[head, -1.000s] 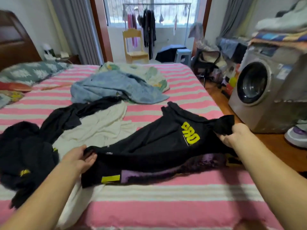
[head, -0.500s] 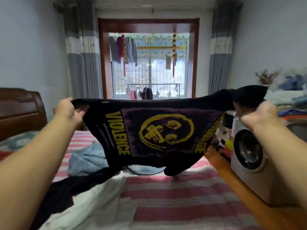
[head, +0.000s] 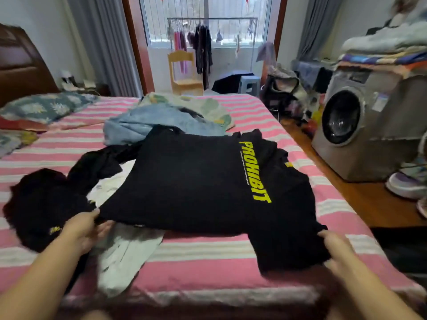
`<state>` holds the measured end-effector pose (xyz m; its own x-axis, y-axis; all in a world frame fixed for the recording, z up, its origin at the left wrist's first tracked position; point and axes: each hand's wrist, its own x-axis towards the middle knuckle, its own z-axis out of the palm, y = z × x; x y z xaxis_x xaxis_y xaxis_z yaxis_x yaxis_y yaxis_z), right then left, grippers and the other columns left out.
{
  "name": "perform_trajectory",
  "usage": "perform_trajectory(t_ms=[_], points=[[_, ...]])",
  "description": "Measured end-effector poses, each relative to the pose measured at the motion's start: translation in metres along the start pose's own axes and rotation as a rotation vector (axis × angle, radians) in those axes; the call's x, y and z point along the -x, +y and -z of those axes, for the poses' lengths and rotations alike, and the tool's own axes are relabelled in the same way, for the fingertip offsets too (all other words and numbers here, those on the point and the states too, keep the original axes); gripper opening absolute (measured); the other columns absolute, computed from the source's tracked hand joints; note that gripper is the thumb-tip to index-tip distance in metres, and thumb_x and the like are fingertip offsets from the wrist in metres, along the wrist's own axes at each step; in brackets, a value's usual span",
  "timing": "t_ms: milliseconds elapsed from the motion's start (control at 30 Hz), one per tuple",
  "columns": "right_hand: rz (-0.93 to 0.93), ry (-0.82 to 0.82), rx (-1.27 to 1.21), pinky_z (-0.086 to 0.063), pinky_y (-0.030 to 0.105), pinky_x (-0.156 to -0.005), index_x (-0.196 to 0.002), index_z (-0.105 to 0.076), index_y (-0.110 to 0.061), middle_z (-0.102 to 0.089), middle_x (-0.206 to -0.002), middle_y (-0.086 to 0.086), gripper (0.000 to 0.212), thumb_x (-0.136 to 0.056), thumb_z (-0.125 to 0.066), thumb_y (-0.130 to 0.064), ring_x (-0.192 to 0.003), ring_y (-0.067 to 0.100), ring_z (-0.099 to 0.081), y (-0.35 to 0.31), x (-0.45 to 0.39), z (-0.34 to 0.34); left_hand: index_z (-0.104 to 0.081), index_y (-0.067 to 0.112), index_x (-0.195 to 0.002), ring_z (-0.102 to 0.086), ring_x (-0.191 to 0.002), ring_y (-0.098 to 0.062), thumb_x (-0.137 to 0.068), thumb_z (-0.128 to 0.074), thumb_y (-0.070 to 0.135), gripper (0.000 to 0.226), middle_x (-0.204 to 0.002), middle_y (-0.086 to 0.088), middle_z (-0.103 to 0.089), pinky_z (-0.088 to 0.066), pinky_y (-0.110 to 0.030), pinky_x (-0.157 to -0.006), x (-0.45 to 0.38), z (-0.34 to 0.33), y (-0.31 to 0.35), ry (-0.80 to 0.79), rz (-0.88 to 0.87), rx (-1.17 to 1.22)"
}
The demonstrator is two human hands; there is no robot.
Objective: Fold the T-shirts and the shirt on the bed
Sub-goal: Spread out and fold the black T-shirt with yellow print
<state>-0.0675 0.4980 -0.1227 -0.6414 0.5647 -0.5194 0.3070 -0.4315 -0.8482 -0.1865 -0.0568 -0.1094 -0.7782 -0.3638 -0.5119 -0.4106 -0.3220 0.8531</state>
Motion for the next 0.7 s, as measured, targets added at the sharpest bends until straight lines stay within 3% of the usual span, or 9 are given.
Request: perform_trajectory(t_ms=[33,100,167,267,367,467,533,600,700], points=[[-0.025,0.031,0.083,-0.055,0.038,-0.062,-0.119,-0.058,0.008,-0.06,-0.085,0.017,0.029,-0.094,-0.044,0.006,-0.069,0.032,-0.059,0.01,0.001,0.004,-0.052,0.012,-0.125,-0.064,-0.039,-0.013,-0.11,-0.042,0.02,0.021,-0.062,-0.012,-0.071,-0.049,-0.02,-0.035,-0.003,0.006,-0.016,0.037,0.033,-0.031],[-0.105,0.037,0.203,-0.051,0.035,-0.054,-0.11,-0.059,0.007,-0.063,-0.088,0.019,0.018,-0.098,-0.048,0.001,-0.073,0.032,-0.059,0.023,0.011,0.008,-0.055,0.007,-0.119,-0.056,-0.031,-0.013,-0.109,-0.044,0.018,0.019,-0.048,-0.014,-0.062,-0.046,-0.02,-0.032,-0.008,0.012,-0.041,0.074,0.064,-0.11],[-0.165,0.008,0.292,-0.048,0.035,-0.054,-0.099,-0.061,0.003,-0.063,-0.085,0.017,0.015,-0.101,-0.051,-0.007,-0.072,0.031,-0.058,0.033,0.015,0.015,-0.057,0.003,-0.108,-0.051,-0.028,-0.012,-0.107,-0.048,0.017,0.016,-0.059,-0.018,-0.059,-0.044,-0.019,-0.031,-0.006,0.012,-0.056,0.086,0.074,-0.159],[-0.187,0.041,0.357,-0.045,0.037,-0.056,-0.111,-0.059,0.003,-0.063,-0.088,0.018,0.017,-0.103,-0.05,-0.009,-0.074,0.032,-0.058,0.037,0.012,0.025,-0.056,0.004,-0.099,-0.05,-0.028,-0.01,-0.106,-0.051,0.015,0.014,-0.075,-0.017,-0.052,-0.045,-0.019,-0.032,-0.002,0.007,-0.064,0.071,0.064,-0.191],[-0.024,0.147,0.292,-0.046,0.037,-0.059,-0.113,-0.062,0.0,-0.065,-0.103,0.021,0.019,-0.102,-0.055,-0.012,-0.081,0.034,-0.062,0.022,0.009,0.031,-0.052,0.002,-0.11,-0.057,-0.035,-0.014,-0.108,-0.043,0.013,0.014,-0.078,-0.018,-0.051,-0.046,-0.019,-0.032,0.0,0.005,-0.05,0.096,0.026,-0.115],[0.231,0.2,0.368,-0.038,0.033,-0.054,-0.105,-0.059,-0.004,-0.057,-0.086,0.015,0.013,-0.105,-0.048,-0.011,-0.064,0.026,-0.05,-0.002,0.033,0.036,-0.048,0.012,-0.132,-0.059,-0.058,-0.017,-0.108,-0.037,0.011,0.026,-0.082,-0.014,-0.052,-0.045,-0.016,-0.034,-0.004,0.008,-0.032,0.144,-0.048,-0.065],[0.315,0.174,0.478,-0.036,0.033,-0.055,-0.107,-0.06,0.001,-0.056,-0.078,0.014,0.016,-0.105,-0.048,-0.009,-0.061,0.025,-0.048,-0.004,0.034,0.046,-0.049,0.011,-0.136,-0.06,-0.045,-0.012,-0.107,-0.036,0.008,0.031,-0.079,-0.015,-0.052,-0.046,-0.016,-0.035,-0.003,0.01,-0.03,0.161,-0.07,-0.126],[0.244,0.137,0.622,-0.045,0.036,-0.057,-0.113,-0.062,0.003,-0.06,-0.078,0.017,0.02,-0.103,-0.051,-0.01,-0.059,0.027,-0.053,0.007,0.03,0.059,-0.049,0.003,-0.135,-0.058,-0.033,-0.01,-0.105,-0.041,0.006,0.032,-0.074,-0.017,-0.058,-0.05,-0.02,-0.035,-0.005,0.012,-0.038,0.217,-0.076,-0.213],[-0.035,-0.008,0.757,-0.062,0.048,-0.057,-0.109,-0.056,0.0,-0.056,-0.088,0.018,0.011,-0.104,-0.052,-0.008,-0.049,0.021,-0.047,0.023,0.025,0.074,-0.049,-0.007,-0.134,-0.06,-0.033,-0.016,-0.101,-0.046,0.006,0.035,-0.07,-0.02,-0.062,-0.053,-0.026,-0.038,-0.007,0.018,-0.048,0.263,-0.091,-0.35]])
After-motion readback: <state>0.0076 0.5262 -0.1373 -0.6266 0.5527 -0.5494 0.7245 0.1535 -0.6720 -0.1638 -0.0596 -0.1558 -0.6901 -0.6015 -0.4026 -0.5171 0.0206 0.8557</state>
